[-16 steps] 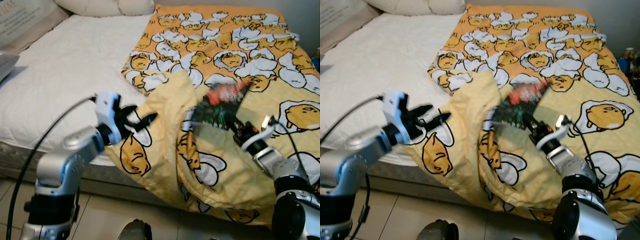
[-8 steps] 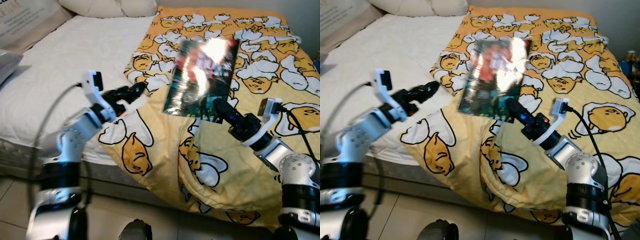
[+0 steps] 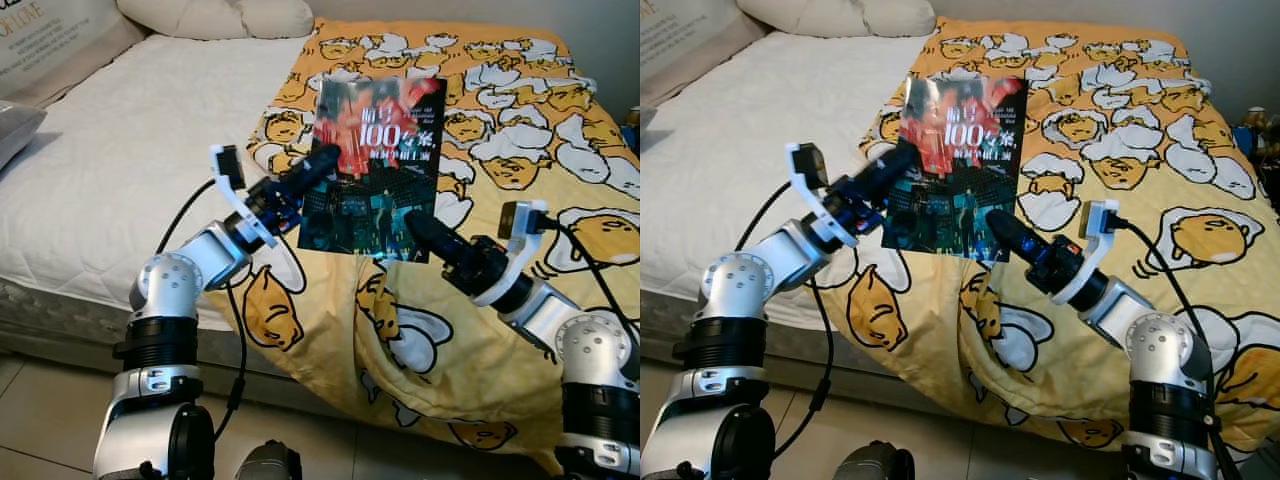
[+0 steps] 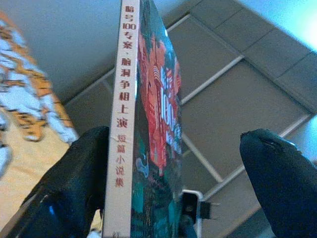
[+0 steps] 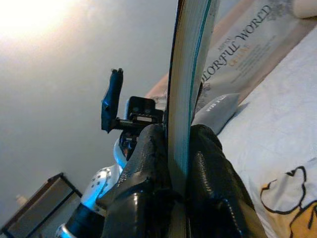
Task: Clean up the room
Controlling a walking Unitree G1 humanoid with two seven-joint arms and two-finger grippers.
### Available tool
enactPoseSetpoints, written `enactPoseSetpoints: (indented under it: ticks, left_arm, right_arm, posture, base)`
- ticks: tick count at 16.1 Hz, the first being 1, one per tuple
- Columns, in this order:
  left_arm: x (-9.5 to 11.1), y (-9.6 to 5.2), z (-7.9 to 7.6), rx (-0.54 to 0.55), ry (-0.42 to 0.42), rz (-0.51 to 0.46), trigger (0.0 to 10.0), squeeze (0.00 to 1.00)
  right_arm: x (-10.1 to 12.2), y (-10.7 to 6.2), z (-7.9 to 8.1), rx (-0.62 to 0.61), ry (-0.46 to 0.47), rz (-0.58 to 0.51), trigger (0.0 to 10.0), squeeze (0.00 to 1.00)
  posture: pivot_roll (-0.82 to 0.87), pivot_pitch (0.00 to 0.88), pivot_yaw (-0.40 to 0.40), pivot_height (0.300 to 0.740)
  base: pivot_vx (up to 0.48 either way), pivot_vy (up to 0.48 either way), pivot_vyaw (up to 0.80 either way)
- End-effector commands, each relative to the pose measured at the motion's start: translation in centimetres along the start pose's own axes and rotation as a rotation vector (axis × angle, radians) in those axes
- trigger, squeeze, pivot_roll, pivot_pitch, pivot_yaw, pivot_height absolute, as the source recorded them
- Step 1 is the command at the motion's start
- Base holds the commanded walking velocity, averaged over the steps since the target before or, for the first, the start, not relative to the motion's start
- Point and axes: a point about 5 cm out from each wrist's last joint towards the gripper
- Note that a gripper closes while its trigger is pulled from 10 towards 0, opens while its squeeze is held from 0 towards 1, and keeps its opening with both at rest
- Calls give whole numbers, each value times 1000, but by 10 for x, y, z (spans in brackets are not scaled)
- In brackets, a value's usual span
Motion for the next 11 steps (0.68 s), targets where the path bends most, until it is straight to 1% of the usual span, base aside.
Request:
enactPoseSetpoints:
  ticks: [1,2,3,6,8,11]
  left_arm:
    - [-1,-3,-2,-20,0,6,4863,0]
    - [-2,-3,-1,-11,6,11,3020,0]
    - [-3,-3,-1,-20,9,15,0,0]
    - [-5,-4,-2,-14,12,14,0,0]
    - [-6,-7,1,7,45,2,0,0]
    - [-8,-9,3,35,81,13,0,0]
  right_arm:
    - [4,4,8,45,-17,-10,0,0]
    - [3,4,9,45,-16,-5,0,0]
    - [2,5,8,40,-13,1,0,0]
    - [1,6,7,31,-11,8,0,0]
    - [2,6,7,26,-13,12,0,0]
    - [2,8,7,27,-17,18,0,0]
  posture:
    - [2,0,71,740]
    - [3,0,69,740]
    - [3,0,66,740]
    - [6,0,62,740]
    - [7,0,57,740]
    - [7,0,55,740]
  base:
    - [0,0,0]
    - [0,0,0]
    - [0,0,0]
    - [0,0,0]
    - [0,0,0]
    - [0,0,0]
Point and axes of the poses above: a point about 5 cm out from each wrist's last joint towards the gripper, its own y axis pointing out of the wrist towards the gripper, its own x axis along the axis of the wrist's last joint, z = x × y, and after that the axes turned 6 degrees about -y, right-handed
